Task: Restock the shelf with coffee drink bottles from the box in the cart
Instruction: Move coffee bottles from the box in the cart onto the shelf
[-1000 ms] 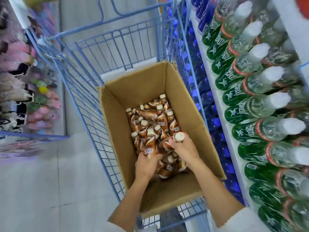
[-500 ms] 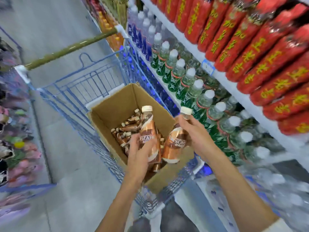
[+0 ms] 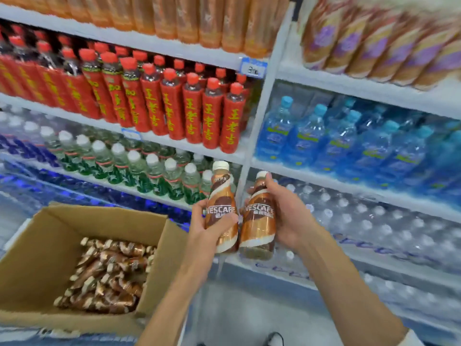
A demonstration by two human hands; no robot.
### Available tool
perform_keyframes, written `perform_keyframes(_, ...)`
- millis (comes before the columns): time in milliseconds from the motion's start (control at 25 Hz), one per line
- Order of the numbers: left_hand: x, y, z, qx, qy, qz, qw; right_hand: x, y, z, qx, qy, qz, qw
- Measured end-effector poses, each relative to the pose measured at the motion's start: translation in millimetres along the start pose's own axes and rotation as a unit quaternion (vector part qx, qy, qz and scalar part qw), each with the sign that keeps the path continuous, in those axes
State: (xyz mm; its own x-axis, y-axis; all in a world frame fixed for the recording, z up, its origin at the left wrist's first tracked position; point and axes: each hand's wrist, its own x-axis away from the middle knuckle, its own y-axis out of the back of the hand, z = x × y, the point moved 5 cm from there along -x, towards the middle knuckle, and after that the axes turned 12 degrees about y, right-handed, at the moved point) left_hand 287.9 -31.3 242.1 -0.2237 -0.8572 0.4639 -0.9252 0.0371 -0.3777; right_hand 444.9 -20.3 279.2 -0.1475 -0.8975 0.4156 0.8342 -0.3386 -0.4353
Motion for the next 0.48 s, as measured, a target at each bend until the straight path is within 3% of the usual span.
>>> perform_keyframes(320,6,-218,40,-0.081,-0.015,0.169,0.982,84,169,120,-0.066,0.138,-0.04,0.987)
perform_keyframes(480,20,-316,68,-0.066,-0.003,0.226,0.972,113,251,170,-0.084,0.18,-0.067,0.978)
